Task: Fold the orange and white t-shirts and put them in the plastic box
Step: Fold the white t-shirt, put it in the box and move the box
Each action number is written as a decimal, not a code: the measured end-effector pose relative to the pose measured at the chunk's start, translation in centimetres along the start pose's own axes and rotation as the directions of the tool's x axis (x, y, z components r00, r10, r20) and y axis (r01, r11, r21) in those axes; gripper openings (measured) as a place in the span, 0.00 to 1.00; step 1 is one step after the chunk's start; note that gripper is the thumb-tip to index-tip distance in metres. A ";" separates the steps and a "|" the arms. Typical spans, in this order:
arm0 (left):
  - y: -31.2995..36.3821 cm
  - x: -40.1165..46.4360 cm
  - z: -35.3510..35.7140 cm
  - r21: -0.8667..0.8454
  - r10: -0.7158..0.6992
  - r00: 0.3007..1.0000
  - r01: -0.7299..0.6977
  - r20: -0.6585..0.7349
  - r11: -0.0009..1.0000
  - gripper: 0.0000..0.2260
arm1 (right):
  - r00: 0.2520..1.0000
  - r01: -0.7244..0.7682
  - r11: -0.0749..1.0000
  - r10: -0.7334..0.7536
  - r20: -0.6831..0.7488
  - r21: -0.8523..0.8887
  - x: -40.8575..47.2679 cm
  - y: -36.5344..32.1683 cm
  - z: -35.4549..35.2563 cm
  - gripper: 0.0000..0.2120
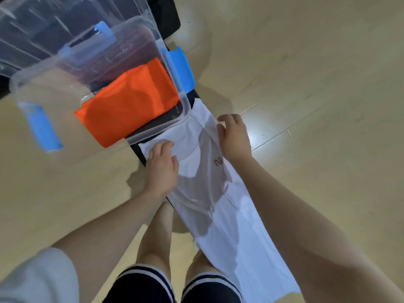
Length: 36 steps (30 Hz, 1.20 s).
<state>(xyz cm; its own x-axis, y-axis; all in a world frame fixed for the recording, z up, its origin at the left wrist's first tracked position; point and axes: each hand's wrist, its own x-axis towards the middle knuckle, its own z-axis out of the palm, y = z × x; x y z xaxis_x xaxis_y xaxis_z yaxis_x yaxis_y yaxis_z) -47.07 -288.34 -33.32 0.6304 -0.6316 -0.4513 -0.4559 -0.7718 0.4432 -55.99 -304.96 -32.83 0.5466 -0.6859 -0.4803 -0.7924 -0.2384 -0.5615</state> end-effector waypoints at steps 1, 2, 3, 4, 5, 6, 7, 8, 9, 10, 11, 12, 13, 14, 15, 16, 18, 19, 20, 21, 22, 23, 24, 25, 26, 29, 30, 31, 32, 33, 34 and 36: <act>-0.6 -0.3 -0.1 -0.045 -0.076 0.996 0.073 -0.056 0.996 0.17 | 1.000 -0.001 0.999 0.001 0.018 0.038 1.4 -0.8 0.0 0.15; -1.0 -0.4 -0.1 -0.097 -0.166 0.981 0.156 -0.103 0.983 0.16 | 0.999 0.003 0.999 -0.004 0.034 0.053 2.8 -1.3 0.2 0.17; -1.5 -0.4 -0.2 -0.166 -0.276 0.951 0.253 -0.136 0.953 0.17 | 0.998 -0.006 0.999 0.003 0.056 0.048 4.0 -1.8 0.5 0.18; -1.8 -0.2 -0.3 -0.247 -0.380 0.912 0.338 -0.152 0.908 0.17 | 0.997 -0.007 1.000 0.005 0.081 0.029 5.0 -2.2 0.9 0.18; -2.3 0.2 -0.2 -0.328 -0.459 0.875 0.392 -0.156 0.859 0.17 | 0.994 -0.003 1.000 0.004 0.105 -0.010 5.7 -2.5 1.5 0.19; -2.7 0.6 -0.1 -0.400 -0.509 0.846 0.417 -0.157 0.816 0.17 | 0.993 0.018 0.998 -0.012 0.118 -0.053 6.3 -2.4 2.1 0.19; -3.1 1.0 0.1 -0.460 -0.545 0.826 0.431 -0.146 0.776 0.16 | 0.992 0.032 0.996 -0.021 0.121 -0.088 6.6 -2.5 2.7 0.19; -3.4 1.5 0.2 -0.508 -0.574 0.809 0.444 -0.128 0.738 0.16 | 0.994 0.038 0.995 -0.027 0.109 -0.096 6.8 -2.4 3.3 0.18; -3.7 2.0 0.2 -0.540 -0.599 0.794 0.459 -0.107 0.706 0.16 | 0.996 0.023 0.996 -0.015 0.093 -0.084 6.8 -2.5 3.6 0.16; -3.9 2.4 0.1 -0.553 -0.608 0.789 0.469 -0.087 0.688 0.15 | 0.997 0.015 0.998 -0.011 0.077 -0.054 6.8 -2.4 4.0 0.14; -4.0 2.8 0.1 -0.538 -0.589 0.805 0.466 -0.073 0.703 0.10 | 0.997 0.000 0.999 0.003 0.073 -0.032 6.6 -2.4 4.3 0.10; -4.0 2.9 0.0 -0.501 -0.553 0.831 0.454 -0.061 0.737 0.06 | 0.996 -0.004 1.000 0.007 0.084 -0.031 6.5 -2.1 4.4 0.04; -4.0 2.9 -0.2 -0.464 -0.510 0.859 0.433 -0.049 0.773 0.05 | 0.995 0.009 0.999 -0.005 0.098 -0.049 6.1 -2.2 4.3 0.05; -4.1 2.7 -0.4 -0.442 -0.474 0.880 0.414 -0.028 0.796 0.06 | 0.994 0.033 0.997 -0.025 0.109 -0.071 5.7 -1.9 4.1 0.09; -4.1 2.3 -0.7 -0.442 -0.443 0.896 0.398 0.000 0.804 0.07 | 0.993 0.044 0.997 -0.037 0.110 -0.065 5.1 -1.8 3.7 0.09; -4.1 1.8 -1.2 -0.454 -0.409 0.912 0.376 0.027 0.808 0.06 | 0.994 0.051 0.999 -0.049 0.096 -0.019 4.5 -1.7 3.3 0.04; -4.0 0.4 -2.6 -0.451 -0.298 0.951 0.303 0.083 0.840 0.05 | 0.997 0.029 0.990 -0.039 0.072 0.135 3.0 -1.5 1.9 0.05; -3.8 -0.4 -3.5 -0.428 -0.223 0.970 0.243 0.097 0.871 0.07 | 0.997 -0.004 0.974 -0.014 0.079 0.226 2.3 -1.6 1.0 0.04; -3.6 -1.1 -4.5 -0.416 -0.150 0.984 0.178 0.098 0.892 0.09 | 0.996 -0.037 0.956 0.011 0.090 0.290 1.5 -1.8 0.0 0.05; -3.2 -1.8 -5.7 -0.417 -0.099 0.991 0.129 0.093 0.900 0.10 | 0.995 -0.052 0.946 0.021 0.101 0.321 0.8 -2.2 -1.1 0.08; -2.8 -2.4 -6.8 -0.438 -0.062 0.994 0.093 0.085 0.894 0.10 | 0.994 -0.053 0.939 0.018 0.106 0.340 0.2 -2.5 -2.0 0.10; -2.3 -3.0 -7.9 -0.463 -0.036 0.995 0.073 0.088 0.883 0.07 | 0.994 -0.046 0.938 0.007 0.112 0.343 -0.5 -3.0 -2.9 0.12; -1.9 -3.4 -8.9 -0.480 -0.008 0.996 0.052 0.094 0.876 0.07 | 0.993 -0.028 0.939 -0.013 0.115 0.342 -1.1 -3.5 -3.7 0.12; -1.6 -3.7 -9.8 -0.478 0.015 0.993 0.042 0.113 0.878 0.12 | 0.993 -0.017 0.939 -0.025 0.118 0.343 -1.6 -4.0 -4.4 0.13; -1.5 -3.9 -10.5 -0.462 0.041 0.990 0.027 0.138 0.887 0.16 | 0.993 -0.017 0.935 -0.027 0.118 0.354 -1.9 -4.4 -4.9 0.13; -1.5 -4.4 -12.5 -0.331 0.160 0.982 -0.117 0.104 0.936 0.09 | 0.995 -0.013 0.939 -0.023 0.099 0.342 -2.5 -6.0 -6.1 0.12; -1.7 -4.4 -13.1 -0.286 0.195 0.979 -0.170 0.060 0.943 0.06 | 0.995 -0.007 0.943 -0.025 0.092 0.332 -2.5 -6.6 -6.4 0.12; -1.9 -4.2 -13.6 -0.248 0.204 0.979 -0.195 0.014 0.949 0.04 | 0.996 -0.003 0.945 -0.026 0.086 0.326 -2.4 -7.4 -6.7 0.13; -2.3 -3.8 -14.2 -0.229 0.186 0.982 -0.188 -0.030 0.955 0.04 | 0.996 0.003 0.946 -0.030 0.079 0.323 -2.4 -8.3 -7.0 0.13; -2.6 -3.4 -14.7 -0.227 0.155 0.986 -0.166 -0.068 0.960 0.04 | 0.996 0.009 0.946 -0.035 0.076 0.323 -2.2 -9.0 -7.2 0.13; -2.9 -2.8 -15.1 -0.231 0.132 0.986 -0.153 -0.103 0.961 0.04 | 0.996 0.016 0.945 -0.042 0.073 0.326 -1.9 -9.5 -7.3 0.13; -3.3 -1.9 -16.0 -0.227 0.129 0.979 -0.163 -0.155 0.960 0.03 | 0.996 0.037 0.947 -0.059 0.060 0.320 -1.3 -10.6 -7.1 0.15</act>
<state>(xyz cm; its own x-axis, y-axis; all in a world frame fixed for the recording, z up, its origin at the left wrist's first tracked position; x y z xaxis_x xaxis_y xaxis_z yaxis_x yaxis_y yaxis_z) -36.71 -283.38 -21.49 0.6563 -0.7066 -0.2645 -0.3974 -0.6217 0.6750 -50.17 -306.44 -21.48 0.6076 -0.6284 -0.4857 -0.6433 -0.0307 -0.7650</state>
